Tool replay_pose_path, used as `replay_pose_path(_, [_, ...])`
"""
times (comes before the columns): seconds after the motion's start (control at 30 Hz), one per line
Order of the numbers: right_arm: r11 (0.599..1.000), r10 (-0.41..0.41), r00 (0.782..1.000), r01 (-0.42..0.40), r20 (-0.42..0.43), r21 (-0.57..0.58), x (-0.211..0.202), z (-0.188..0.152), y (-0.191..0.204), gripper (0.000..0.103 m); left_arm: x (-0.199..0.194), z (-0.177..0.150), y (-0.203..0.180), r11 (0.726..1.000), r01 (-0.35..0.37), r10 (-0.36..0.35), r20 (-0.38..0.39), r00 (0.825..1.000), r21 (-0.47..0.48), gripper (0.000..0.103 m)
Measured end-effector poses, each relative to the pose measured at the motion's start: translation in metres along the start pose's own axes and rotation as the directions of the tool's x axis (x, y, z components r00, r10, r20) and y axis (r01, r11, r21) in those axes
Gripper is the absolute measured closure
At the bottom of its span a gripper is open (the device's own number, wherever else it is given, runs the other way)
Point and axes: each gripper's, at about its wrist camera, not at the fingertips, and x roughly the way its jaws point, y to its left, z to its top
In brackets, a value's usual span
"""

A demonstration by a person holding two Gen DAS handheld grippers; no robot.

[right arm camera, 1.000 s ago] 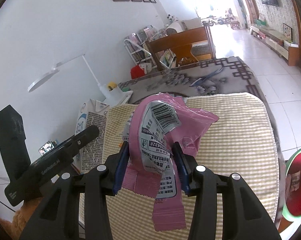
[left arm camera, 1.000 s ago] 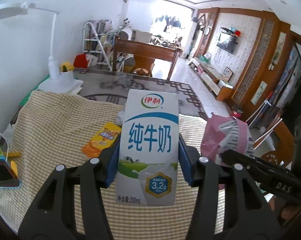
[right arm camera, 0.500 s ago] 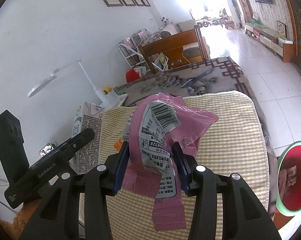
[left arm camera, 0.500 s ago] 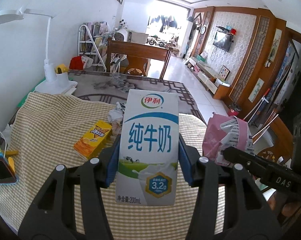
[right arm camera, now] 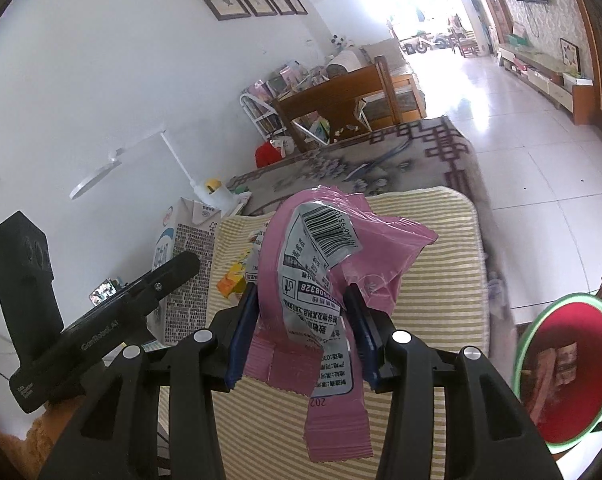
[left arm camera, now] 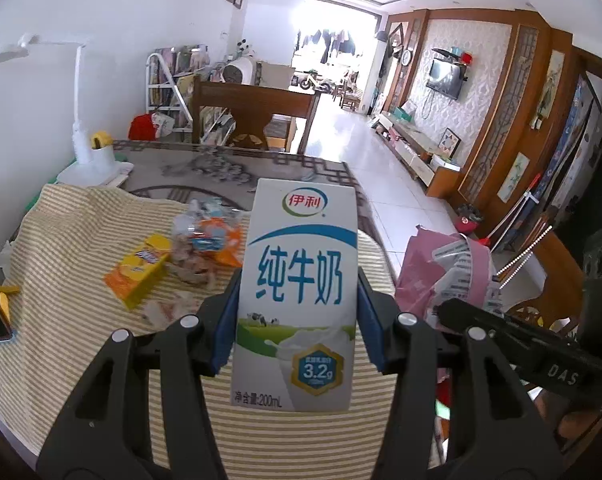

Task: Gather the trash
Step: 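Carry the milk carton and pink wrapper over the red bucket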

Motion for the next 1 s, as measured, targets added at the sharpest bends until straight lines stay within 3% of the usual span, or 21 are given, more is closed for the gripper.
replay_pose_path(0.47, [0.999,-0.009,1.0,0.01,-0.008,0.052,-0.062,0.002,-0.09,0.06,0.023,-0.011,-0.103,0.999,0.025,-0.024,-0.03,0.999,0.03,0.053])
replay_pose_path(1.0, [0.968,-0.15,0.988,0.139,0.036,0.211,-0.136,-0.016,-0.195,0.059,0.062,-0.026,-0.203,0.975,0.194,-0.181,-0.121,0.976,0.105,0.053])
